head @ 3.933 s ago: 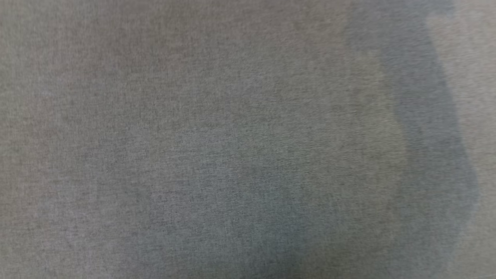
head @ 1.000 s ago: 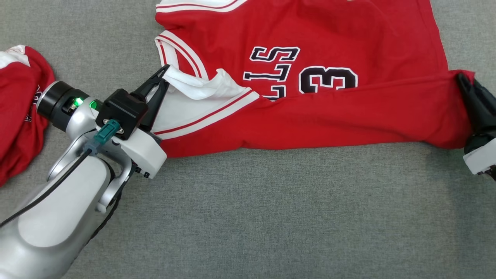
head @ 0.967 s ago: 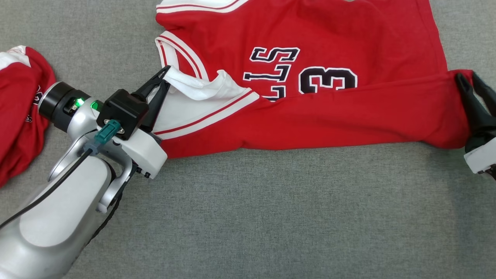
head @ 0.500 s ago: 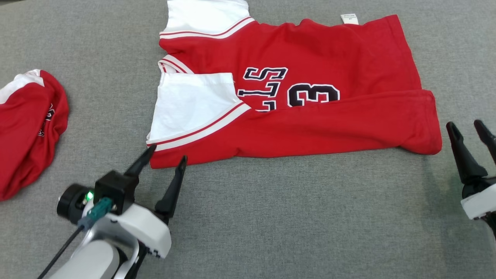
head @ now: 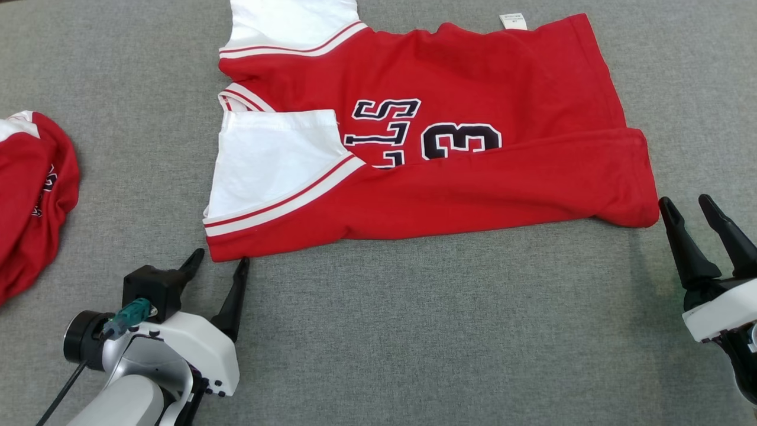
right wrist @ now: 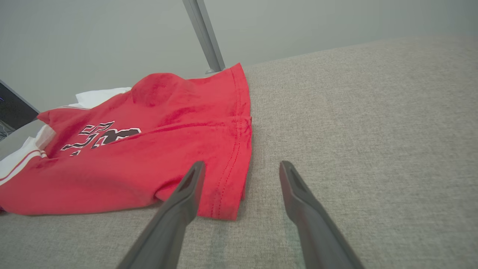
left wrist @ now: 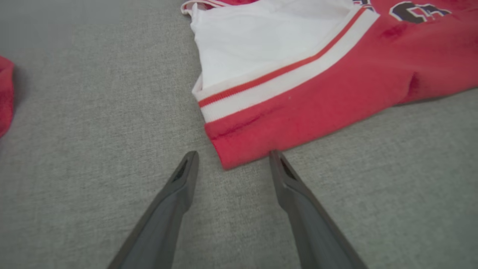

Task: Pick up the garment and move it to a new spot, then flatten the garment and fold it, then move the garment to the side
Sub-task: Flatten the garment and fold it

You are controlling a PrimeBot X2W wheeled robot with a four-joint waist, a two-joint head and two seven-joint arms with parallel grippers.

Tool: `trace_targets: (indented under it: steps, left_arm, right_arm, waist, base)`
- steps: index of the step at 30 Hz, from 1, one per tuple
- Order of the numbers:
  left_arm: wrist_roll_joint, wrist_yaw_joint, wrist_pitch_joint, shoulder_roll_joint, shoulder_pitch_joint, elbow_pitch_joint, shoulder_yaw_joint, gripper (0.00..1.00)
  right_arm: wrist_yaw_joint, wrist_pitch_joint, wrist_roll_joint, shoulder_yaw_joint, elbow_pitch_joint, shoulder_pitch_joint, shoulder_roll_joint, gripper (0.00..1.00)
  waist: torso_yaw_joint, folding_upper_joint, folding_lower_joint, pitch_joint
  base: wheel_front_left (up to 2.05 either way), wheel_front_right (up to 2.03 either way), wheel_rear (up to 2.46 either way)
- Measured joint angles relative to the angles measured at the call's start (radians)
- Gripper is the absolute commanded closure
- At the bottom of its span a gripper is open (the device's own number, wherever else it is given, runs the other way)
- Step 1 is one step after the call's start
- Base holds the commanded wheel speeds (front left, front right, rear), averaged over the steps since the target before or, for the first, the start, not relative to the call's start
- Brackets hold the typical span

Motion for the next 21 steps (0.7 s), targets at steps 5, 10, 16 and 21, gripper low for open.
trace_targets:
  steps: [5,10,16,21]
  left_arm:
    - [-0.013,-0.023,-0.021,-0.007,-0.007,0.000,0.005,1.00]
    - [-0.013,-0.034,-0.033,-0.009,-0.010,-0.007,0.002,1.00]
    - [-0.012,-0.034,-0.039,-0.008,-0.010,-0.017,-0.001,1.00]
    - [-0.011,-0.034,-0.037,-0.006,-0.010,-0.027,-0.004,1.00]
  right_arm:
    - [0.000,0.011,0.010,0.017,0.019,-0.026,0.009,0.00]
    - [0.000,0.028,0.039,0.043,0.064,-0.056,0.012,0.00]
    - [0.000,0.066,0.078,0.094,0.115,-0.078,0.011,0.50]
    - [0.000,0.051,0.106,0.114,0.106,-0.077,-0.012,1.00]
  waist:
    - [0.003,0.0000,0.0000,0.005]
    - [0.015,0.0000,0.0000,0.000]
    - [0.030,0.0000,0.0000,-0.006]
    - [0.040,0.0000,0.0000,-0.012]
  base:
    - [0.00,0.00,0.00]
    - [0.00,0.00,0.00]
    - [0.00,0.00,0.00]
    - [0.00,0.00,0.00]
